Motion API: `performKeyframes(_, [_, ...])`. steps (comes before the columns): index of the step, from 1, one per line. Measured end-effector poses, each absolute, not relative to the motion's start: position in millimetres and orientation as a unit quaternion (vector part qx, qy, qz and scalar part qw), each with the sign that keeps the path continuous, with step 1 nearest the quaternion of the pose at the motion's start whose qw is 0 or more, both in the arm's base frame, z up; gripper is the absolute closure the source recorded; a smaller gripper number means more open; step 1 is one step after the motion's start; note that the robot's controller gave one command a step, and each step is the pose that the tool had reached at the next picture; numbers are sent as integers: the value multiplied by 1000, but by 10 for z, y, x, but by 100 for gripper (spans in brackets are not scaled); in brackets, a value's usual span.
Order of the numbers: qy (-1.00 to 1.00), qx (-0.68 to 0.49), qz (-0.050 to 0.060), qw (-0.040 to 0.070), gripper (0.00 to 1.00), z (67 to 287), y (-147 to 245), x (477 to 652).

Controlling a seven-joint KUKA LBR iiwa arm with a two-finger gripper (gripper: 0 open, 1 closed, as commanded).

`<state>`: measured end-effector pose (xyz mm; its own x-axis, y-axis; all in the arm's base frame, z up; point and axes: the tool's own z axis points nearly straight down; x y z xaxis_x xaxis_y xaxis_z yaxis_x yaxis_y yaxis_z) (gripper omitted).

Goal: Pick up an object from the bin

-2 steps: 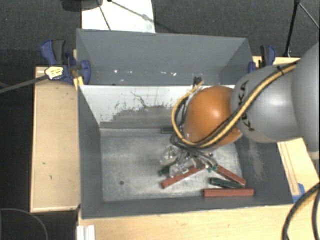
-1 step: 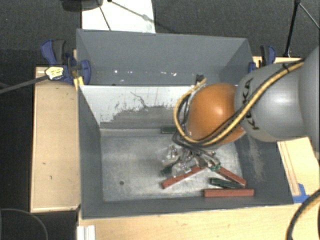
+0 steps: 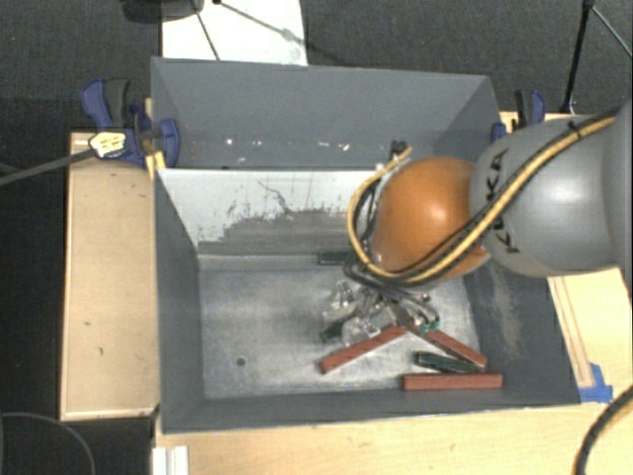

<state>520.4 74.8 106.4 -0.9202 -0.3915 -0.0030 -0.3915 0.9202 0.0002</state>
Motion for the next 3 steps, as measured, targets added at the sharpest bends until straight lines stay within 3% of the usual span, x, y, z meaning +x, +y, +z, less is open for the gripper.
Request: performKeyframes(3, [980, -197, 0, 2, 100, 1266, 749, 5207])
